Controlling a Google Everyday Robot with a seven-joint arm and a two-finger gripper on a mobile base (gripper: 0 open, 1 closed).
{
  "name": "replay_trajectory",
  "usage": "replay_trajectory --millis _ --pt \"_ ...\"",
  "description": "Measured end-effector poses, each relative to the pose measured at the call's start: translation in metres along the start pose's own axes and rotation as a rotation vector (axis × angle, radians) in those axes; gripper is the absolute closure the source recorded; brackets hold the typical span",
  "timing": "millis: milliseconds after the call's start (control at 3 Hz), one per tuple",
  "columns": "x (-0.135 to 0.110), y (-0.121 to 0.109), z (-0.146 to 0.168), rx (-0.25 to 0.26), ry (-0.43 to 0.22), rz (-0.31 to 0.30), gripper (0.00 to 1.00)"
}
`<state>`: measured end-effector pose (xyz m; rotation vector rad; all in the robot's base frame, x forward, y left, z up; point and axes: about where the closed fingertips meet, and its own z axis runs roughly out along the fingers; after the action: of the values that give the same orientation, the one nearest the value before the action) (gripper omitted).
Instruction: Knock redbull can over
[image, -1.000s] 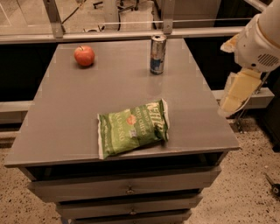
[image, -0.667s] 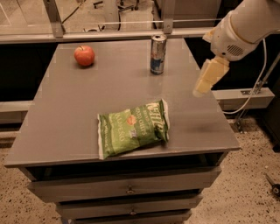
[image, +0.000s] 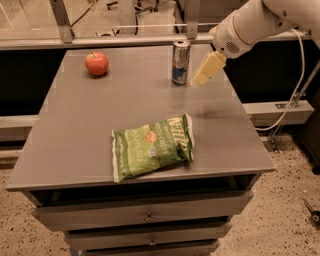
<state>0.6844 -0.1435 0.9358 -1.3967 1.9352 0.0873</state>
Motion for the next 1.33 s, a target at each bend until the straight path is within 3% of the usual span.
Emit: replay_trajectory --millis 333,667,1000,1333 --pt "-0.003 -0.013 0.02 0.005 -0.076 0.049 0.0" --pt "-0.007 -0.009 0.037 -0.022 -0.175 0.093 0.0" --pt "-0.021 0.0 0.049 -0.072 -0.291 0.128 0.0" --pt "-0.05 0.021 0.062 -0.165 -0.435 0.158 0.0"
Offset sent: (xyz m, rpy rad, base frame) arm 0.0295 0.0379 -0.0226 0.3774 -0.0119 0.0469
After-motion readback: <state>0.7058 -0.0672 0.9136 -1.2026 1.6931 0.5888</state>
